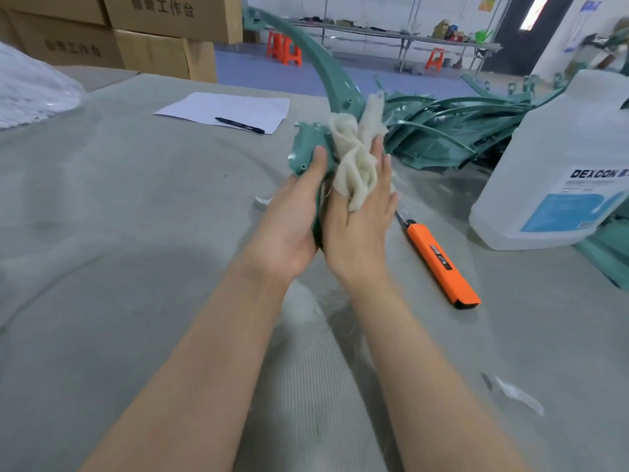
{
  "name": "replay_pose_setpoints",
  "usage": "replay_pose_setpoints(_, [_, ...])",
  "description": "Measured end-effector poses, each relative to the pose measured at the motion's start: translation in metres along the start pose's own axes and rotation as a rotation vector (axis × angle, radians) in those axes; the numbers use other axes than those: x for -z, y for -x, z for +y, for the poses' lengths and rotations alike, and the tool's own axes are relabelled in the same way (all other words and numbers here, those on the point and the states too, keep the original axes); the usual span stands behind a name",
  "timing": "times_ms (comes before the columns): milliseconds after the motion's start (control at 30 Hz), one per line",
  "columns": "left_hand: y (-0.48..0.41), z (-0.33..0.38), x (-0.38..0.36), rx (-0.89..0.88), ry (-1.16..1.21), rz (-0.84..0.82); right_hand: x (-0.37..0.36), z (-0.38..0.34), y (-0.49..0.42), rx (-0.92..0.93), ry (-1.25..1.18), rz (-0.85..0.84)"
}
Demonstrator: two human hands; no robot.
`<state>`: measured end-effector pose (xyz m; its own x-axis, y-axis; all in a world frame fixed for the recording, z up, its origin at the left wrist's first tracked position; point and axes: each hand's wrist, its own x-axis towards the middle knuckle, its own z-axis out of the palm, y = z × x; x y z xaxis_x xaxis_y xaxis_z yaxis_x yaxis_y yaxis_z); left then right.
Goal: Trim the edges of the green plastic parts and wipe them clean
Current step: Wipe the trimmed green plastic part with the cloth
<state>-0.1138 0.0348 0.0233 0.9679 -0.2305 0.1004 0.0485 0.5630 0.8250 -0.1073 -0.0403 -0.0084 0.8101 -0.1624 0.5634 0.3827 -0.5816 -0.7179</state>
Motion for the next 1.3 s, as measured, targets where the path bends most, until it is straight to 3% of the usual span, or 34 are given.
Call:
replay_pose_setpoints(133, [0.001,-0.006,-0.001,0.001,-0.133,0.048,0.017,0.022,-0.014,-0.100,-0.191,0.098])
replay_pose_setpoints(233, [0.001,-0.008,-0.001,-0.005,-0.241,0.080,0.028,0.031,-0.020,-0.153,-0.180,0.167])
replay_pose_setpoints(367, [0.002,-0.002,0.004,-0.031,-0.185,0.128,0.046,0.042,-0.029,-0.265,-0.194,0.356])
replay_pose_setpoints(567, [0.002,0.000,0.007,-0.030,-0.202,0.196,0.054,0.032,-0.031,-0.445,-0.347,0.323])
replay_pose_setpoints(767, [0.003,0.000,0.006,-0.034,-0.234,0.175,0.051,0.025,-0.029,-0.441,-0.491,0.128])
replay_pose_setpoints(967, [0.000,-0.002,0.009,-0.017,-0.115,0.179,0.049,0.019,-0.030,-0.506,-0.637,0.063])
replay_pose_setpoints(1100, [-0.002,0.000,0.012,-0.013,-0.048,0.171,0.048,0.017,-0.027,-0.357,-0.490,0.150])
replay_pose_setpoints(1300, [0.000,-0.001,0.008,-0.007,-0.134,0.158,0.048,0.025,-0.029,-0.309,-0.405,0.427])
